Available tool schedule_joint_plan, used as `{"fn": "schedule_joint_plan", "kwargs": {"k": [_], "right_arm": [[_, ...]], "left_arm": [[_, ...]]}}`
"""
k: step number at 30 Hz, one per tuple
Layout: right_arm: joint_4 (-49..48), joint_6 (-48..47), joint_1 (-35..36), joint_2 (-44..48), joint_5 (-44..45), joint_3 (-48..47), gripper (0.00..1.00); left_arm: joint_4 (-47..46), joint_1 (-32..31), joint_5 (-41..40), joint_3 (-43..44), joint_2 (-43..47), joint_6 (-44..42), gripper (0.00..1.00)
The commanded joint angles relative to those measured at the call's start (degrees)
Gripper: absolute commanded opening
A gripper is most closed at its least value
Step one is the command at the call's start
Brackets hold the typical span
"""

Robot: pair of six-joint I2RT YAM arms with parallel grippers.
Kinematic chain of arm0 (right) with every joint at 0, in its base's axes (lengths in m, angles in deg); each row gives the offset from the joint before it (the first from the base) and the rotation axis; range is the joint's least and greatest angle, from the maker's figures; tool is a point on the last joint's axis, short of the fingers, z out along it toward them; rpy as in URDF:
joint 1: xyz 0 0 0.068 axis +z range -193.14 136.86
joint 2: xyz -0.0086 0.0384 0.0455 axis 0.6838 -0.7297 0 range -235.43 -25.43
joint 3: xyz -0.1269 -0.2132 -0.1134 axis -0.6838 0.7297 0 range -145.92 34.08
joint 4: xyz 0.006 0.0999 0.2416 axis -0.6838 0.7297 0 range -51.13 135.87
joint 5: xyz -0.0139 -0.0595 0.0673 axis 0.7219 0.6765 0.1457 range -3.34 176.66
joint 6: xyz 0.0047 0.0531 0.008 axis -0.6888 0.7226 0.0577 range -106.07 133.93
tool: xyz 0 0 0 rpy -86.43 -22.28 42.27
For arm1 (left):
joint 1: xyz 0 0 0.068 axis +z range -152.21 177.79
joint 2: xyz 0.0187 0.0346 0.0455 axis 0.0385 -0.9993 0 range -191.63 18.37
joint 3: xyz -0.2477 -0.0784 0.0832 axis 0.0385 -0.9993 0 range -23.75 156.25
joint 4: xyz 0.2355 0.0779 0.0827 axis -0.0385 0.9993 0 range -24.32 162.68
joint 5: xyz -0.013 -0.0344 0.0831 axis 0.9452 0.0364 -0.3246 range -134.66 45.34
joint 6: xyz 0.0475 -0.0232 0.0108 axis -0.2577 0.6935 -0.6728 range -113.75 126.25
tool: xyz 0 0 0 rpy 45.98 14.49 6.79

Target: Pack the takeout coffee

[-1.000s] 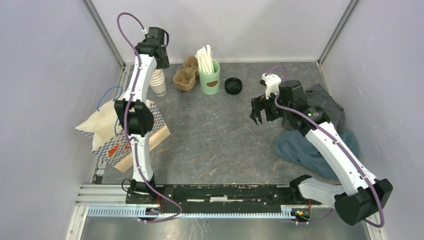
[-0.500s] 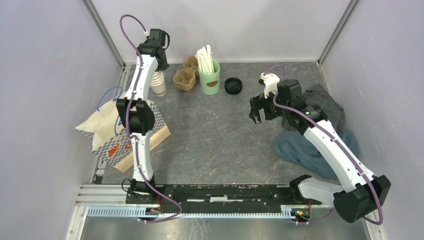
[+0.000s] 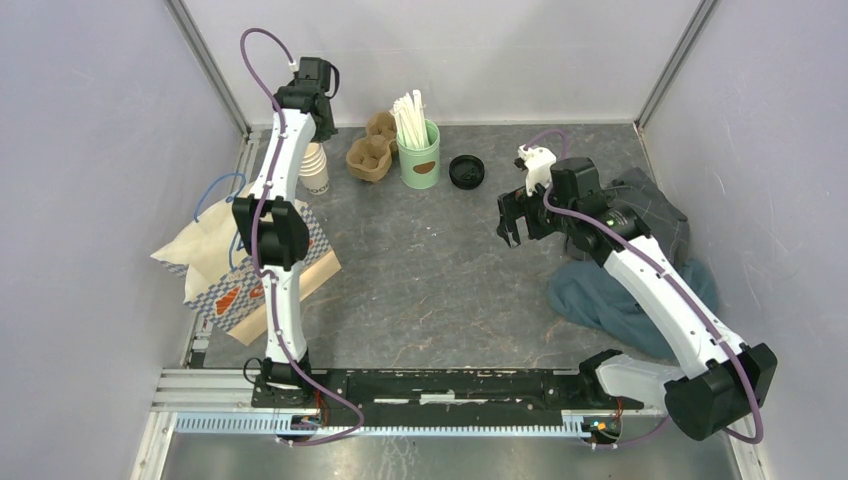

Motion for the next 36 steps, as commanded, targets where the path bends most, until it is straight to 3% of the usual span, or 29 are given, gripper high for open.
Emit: {"fn": "schedule_joint_plan", "kwargs": {"k": [1,18,29,36], "right_arm": [[-2.1,0.2,0.1,-0.3,0.1,-2.4,0.98],[-2.2,0.4,0.1,-0.3,-0.8,-2.4,0.98],[-2.2,0.4,0.6,0.2,-1.3,-2.1,0.98],[-2.3,0.7,1.1,-0.4,-1.8,-2.9,0.98]], "left_arm": [[-1.3,-0.2,1.3,1.7,2.3,-3.3,0.02],[-1.1,-5.3,-6.0,-2.4,7.2,-5.5,0.02],[-1.3,-7.6,-12.2,-0.2,10.3,-6.1,0.02],[-2.6,-7.6,-11.4,0.6,13.2,-7.0,0.02]]}}
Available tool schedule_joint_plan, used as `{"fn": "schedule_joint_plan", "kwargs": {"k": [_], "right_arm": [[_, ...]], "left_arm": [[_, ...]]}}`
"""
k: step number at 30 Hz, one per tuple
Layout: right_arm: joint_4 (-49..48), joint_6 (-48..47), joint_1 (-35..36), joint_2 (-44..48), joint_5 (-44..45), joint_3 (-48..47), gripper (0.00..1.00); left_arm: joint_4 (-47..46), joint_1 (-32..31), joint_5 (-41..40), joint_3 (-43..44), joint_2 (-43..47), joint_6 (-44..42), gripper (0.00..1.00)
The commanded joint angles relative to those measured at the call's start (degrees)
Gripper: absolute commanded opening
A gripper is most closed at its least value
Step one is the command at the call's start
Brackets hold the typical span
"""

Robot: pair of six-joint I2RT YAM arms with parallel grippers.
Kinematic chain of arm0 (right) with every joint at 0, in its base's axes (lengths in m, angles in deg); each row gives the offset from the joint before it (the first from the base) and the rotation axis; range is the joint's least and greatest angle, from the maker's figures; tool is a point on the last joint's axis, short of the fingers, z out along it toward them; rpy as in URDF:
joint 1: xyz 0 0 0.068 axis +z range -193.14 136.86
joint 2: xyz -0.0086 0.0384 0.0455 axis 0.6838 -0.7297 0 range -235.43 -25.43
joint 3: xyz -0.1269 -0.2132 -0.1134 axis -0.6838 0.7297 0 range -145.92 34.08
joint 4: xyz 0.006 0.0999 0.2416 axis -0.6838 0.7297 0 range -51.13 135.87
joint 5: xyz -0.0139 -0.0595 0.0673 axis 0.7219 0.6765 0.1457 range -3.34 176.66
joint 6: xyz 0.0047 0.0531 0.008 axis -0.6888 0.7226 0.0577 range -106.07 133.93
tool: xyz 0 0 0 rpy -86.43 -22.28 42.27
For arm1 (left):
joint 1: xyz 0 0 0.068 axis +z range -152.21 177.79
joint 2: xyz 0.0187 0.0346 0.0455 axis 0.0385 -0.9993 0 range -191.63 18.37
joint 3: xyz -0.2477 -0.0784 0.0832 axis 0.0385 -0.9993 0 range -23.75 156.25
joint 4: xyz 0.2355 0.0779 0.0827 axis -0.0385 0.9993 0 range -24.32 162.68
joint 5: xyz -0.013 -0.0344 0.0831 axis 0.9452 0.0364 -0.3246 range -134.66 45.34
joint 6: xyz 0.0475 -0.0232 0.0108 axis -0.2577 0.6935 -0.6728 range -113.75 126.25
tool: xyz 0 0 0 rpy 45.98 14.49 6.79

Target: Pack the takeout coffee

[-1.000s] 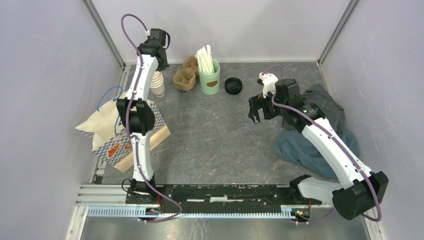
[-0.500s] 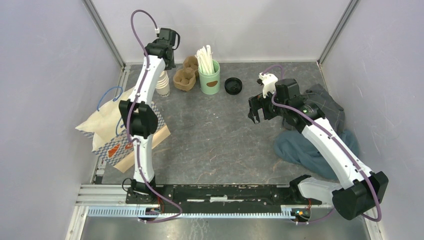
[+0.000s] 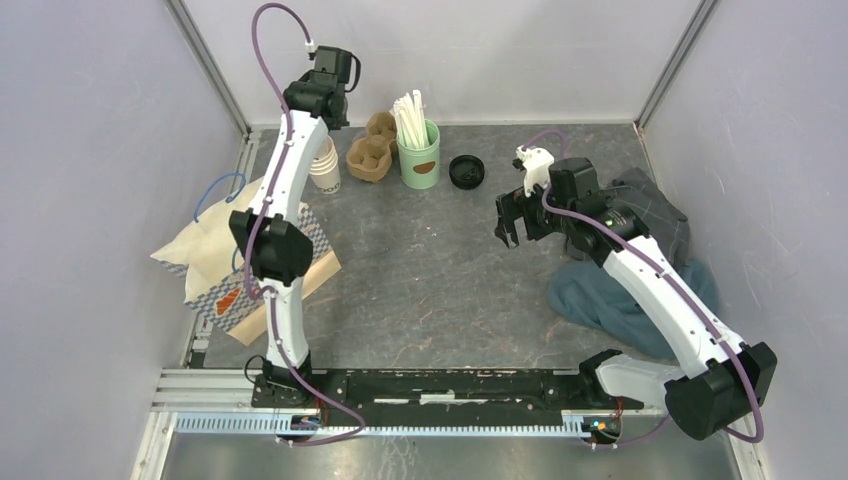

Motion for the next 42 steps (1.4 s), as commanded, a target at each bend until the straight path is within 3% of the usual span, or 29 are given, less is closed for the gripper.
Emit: {"fn": "schedule_joint_plan", "kwargs": {"k": [1,8,12,20,28,34,42], "right_arm": [[-2.2,0.5,0.5,-0.1,-1.3,-2.9,0.98],[-1.7,0.8,0.6,0.4,-1.5,-3.2,0.98],[-1.5,1.0,0.6,1.2,-1.5,-3.2,0.98],[1.0,2.0,0.4,2.2,5.8,-3.9,0.98],[6.0,5.7,-1.0,6.2,21.7,-3.9,0.98],[5.4,7.0,-4.7,9.3,17.5,0.1,0.98],[4.3,7.4,-8.2,10.1,12.9,4.0,0.98]], "left_arm": [[-2.5,0.1,-2.2,2.8,5.4,-3.2,0.02],[-4.1,-0.6,4.5,0.8,11.1,-3.3,0.02],[-4.0,-4.0,3.6,-4.6,16.0,-4.0,0.02],[-2.0,-24.4,-2.3,-19.1,22.2,-0.4,0.02],[-13.0,-45.7,-4.7,-39.3,25.4,10.6,0.02],[-18.8,-51.9,-3.9,-49.2,25.4,12.0,0.02],[-26.4,-55.3,-1.3,-58.1,26.0,11.5,0.02]]}}
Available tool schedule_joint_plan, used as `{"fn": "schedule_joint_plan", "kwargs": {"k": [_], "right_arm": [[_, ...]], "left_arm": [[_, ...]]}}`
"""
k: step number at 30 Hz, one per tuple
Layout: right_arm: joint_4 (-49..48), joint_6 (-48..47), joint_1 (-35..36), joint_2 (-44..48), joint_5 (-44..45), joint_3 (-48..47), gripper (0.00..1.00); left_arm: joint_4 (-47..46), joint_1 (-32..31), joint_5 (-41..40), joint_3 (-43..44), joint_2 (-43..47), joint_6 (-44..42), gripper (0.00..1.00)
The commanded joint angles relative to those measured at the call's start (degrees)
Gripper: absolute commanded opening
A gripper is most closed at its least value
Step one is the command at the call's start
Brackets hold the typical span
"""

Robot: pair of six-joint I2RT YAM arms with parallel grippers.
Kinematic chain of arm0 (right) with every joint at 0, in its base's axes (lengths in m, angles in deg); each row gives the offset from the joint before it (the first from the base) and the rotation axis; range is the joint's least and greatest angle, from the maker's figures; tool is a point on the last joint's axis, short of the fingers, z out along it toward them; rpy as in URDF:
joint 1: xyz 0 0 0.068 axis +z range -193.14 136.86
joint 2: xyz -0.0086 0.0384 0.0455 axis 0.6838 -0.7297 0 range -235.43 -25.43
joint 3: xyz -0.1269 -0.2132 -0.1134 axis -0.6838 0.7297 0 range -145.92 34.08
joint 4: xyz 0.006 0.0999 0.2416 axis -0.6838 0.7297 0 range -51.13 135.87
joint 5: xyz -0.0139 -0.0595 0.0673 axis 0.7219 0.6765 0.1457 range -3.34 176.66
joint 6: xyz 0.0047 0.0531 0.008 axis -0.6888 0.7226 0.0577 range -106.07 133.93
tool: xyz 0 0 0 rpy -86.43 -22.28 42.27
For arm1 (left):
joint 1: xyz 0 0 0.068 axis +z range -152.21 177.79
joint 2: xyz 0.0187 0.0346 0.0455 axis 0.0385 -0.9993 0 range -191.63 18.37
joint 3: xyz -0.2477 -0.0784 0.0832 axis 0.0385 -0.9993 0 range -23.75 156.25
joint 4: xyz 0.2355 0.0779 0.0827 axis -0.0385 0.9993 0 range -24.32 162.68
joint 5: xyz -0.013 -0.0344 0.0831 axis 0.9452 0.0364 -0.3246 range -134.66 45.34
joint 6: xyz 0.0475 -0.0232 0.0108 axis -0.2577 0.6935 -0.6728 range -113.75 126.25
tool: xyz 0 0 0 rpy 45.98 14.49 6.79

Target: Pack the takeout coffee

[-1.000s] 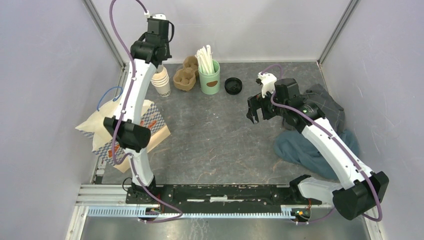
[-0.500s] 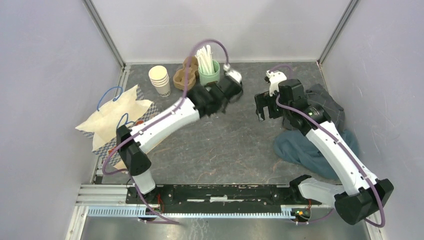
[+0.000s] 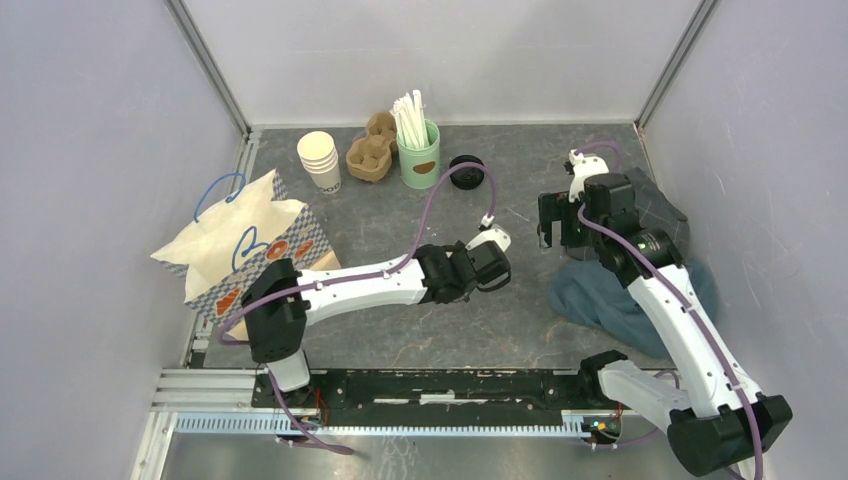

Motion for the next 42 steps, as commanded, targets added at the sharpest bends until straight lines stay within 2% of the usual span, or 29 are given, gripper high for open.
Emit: {"fn": "schedule_joint_plan", "kwargs": {"k": [1,10,14,17,20,23,25,28,34,39,42], "right_arm": [[-0.9,1.1,-1.9,-0.4,-2.7,0.4,0.98],[-1.5,0.8,-2.3,-4.5,-7.7,2.5,0.98],[-2.0,2.5,-2.4,-8.7,-8.9,2.1,0.98],[-5.5,4.4,-2.3,-11.1,-9.8,2.4,0.98],[-9.8,6.4,-1.7,-15.3,-10.9,1.7,0.94],[-16.1,8.3,-0.1,-20.2,-10.2,0.0,0.86],[-19.3,9.6,0.6,-24.4,-9.4,-2.3,0.77],[-20.8,12.2,1.3,-31.7,-7.5,-8.2,0.74],[-24.6,15.4,2.0,-42.1,-6.5,-17.5,0.73],[-20.7,19.5,2.3,-51.3,-0.4,-27.3,0.73],[-21.8,24.6,2.5,-55.2,-0.3,-30.6,0.73]], "left_arm": [[-8.0,-1.8,0.6,-1.8,2.8,2.1,0.02],[-8.8,-3.7,2.9,-0.8,1.2,-0.2,0.03],[-8.7,-3.8,3.9,-0.7,1.4,-1.9,0.22],[-7.7,-3.7,5.1,0.5,1.9,-2.0,0.42],[-4.9,-3.8,6.2,2.7,3.7,-1.6,0.51],[-0.5,-3.7,7.0,6.5,7.3,-0.3,0.62],[2.9,-3.6,7.2,8.8,10.0,0.9,0.7],[7.9,-3.4,7.2,11.8,13.1,2.5,0.81],[13.1,-0.4,7.0,14.0,17.8,3.5,0.87],[12.1,7.2,12.0,12.8,21.0,0.8,0.89],[11.7,11.2,13.2,11.6,22.0,-2.2,0.89]]}}
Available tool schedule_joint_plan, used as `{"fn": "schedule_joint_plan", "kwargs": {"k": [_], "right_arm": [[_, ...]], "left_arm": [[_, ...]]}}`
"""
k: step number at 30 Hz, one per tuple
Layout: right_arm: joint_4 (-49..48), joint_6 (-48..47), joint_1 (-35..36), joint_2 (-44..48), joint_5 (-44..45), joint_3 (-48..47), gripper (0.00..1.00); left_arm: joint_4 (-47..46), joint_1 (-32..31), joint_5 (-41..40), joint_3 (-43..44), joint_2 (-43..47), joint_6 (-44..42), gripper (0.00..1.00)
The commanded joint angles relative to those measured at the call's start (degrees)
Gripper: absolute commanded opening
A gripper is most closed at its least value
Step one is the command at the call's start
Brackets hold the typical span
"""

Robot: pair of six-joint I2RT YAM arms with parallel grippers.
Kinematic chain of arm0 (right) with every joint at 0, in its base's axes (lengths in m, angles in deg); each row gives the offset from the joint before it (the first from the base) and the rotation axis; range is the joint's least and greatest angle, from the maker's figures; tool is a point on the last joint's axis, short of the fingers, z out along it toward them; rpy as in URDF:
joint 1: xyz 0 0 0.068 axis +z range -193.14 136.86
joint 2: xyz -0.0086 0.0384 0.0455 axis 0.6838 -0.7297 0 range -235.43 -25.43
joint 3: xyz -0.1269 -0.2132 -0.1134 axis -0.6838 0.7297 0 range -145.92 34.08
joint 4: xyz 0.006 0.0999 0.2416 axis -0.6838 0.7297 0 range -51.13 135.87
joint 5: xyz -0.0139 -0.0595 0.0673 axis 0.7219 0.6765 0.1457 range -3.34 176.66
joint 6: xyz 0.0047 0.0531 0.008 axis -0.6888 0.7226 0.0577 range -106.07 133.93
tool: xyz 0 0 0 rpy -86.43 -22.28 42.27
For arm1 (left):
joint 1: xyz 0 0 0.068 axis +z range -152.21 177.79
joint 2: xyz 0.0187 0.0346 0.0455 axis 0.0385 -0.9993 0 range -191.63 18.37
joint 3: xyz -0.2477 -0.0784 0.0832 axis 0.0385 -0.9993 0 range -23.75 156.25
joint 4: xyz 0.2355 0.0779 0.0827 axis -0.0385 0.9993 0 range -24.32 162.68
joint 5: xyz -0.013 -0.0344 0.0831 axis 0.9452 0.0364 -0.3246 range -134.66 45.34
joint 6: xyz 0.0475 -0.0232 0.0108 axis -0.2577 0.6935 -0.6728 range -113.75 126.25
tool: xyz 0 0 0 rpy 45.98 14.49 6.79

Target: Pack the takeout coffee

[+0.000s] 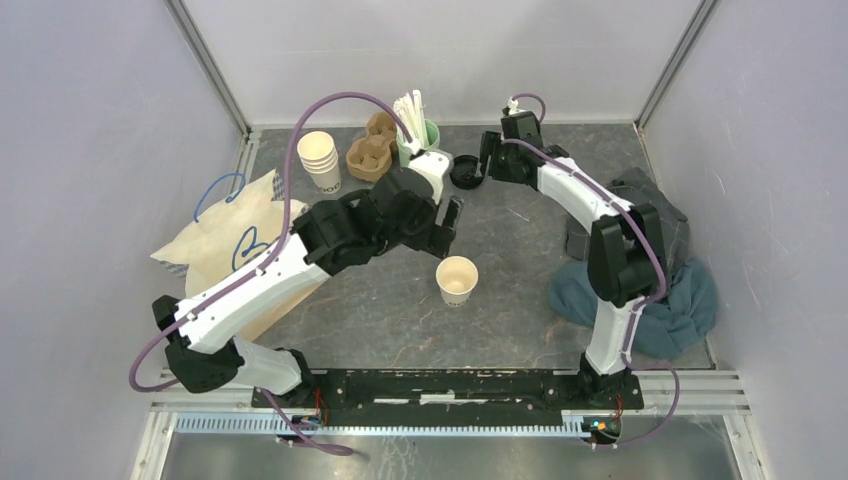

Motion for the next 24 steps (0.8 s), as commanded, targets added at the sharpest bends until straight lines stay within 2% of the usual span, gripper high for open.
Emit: {"fn": "schedule_joint_plan", "kwargs": {"k": [1,8,24], "right_arm": [[-1.4,8.5,0.5,-4.9,3.8,-6.0,0.72],[1.4,11.4,1.2,-10.5,8.8,-11.6,0.66],[4.1,5.8,2.5,-20.0,16.7,-22.2,0.41]], "left_arm": [[0.7,4.6,3.2,-2.0,2.0,-4.6,0.89],[-2.5,8.0,5.4,-6.0,2.1,-6.8,0.88],[-3.3,11.2,8.4,-9.5,4.2,-6.8,0.87]]}}
